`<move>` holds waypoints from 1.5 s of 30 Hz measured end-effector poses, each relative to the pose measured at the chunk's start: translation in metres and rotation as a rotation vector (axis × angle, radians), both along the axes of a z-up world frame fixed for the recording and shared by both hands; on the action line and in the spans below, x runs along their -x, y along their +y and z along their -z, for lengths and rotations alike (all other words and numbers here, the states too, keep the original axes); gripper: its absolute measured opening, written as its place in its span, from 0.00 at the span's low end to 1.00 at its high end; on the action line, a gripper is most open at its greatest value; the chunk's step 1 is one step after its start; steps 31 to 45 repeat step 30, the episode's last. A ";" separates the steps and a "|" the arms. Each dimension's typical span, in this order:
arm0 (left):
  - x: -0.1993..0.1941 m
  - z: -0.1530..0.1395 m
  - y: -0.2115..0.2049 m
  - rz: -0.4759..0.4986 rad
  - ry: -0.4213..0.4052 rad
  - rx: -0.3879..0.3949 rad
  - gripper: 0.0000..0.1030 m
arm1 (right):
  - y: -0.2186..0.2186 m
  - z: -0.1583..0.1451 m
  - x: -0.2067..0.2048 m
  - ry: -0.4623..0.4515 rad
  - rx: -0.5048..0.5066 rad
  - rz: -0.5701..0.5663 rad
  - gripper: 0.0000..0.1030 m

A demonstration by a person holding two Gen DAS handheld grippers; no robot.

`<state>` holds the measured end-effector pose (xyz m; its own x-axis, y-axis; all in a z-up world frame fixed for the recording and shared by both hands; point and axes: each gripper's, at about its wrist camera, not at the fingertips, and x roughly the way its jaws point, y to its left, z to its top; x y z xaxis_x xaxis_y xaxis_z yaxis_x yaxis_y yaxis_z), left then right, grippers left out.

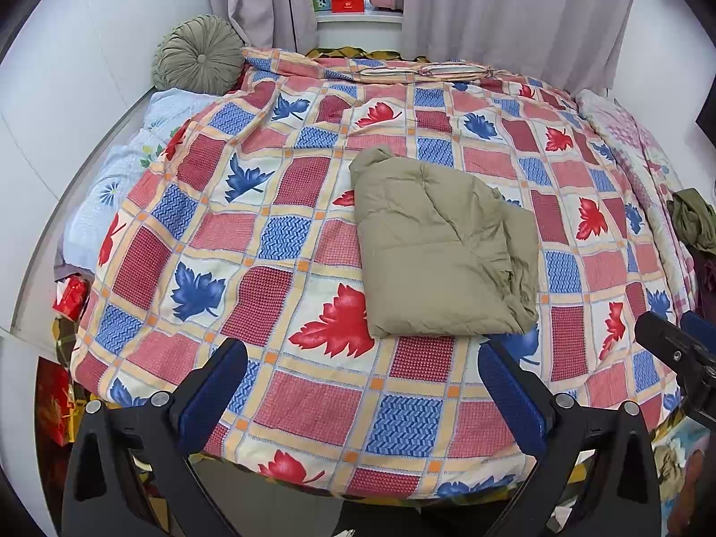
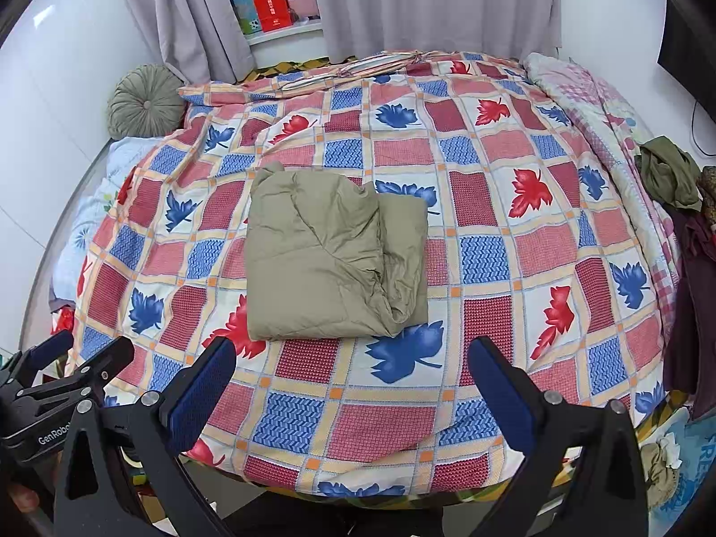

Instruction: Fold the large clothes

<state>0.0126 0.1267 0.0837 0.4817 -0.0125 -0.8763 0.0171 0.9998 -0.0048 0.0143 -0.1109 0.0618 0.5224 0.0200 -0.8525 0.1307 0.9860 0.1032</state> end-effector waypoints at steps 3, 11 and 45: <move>0.000 0.000 0.000 0.000 -0.001 0.000 1.00 | 0.001 0.000 0.000 0.001 0.000 0.000 1.00; -0.001 0.000 0.000 0.000 -0.001 0.000 1.00 | 0.000 0.000 0.000 0.000 0.000 0.000 1.00; -0.005 -0.001 0.006 0.001 -0.007 -0.005 1.00 | 0.000 0.000 0.000 0.004 -0.004 -0.002 1.00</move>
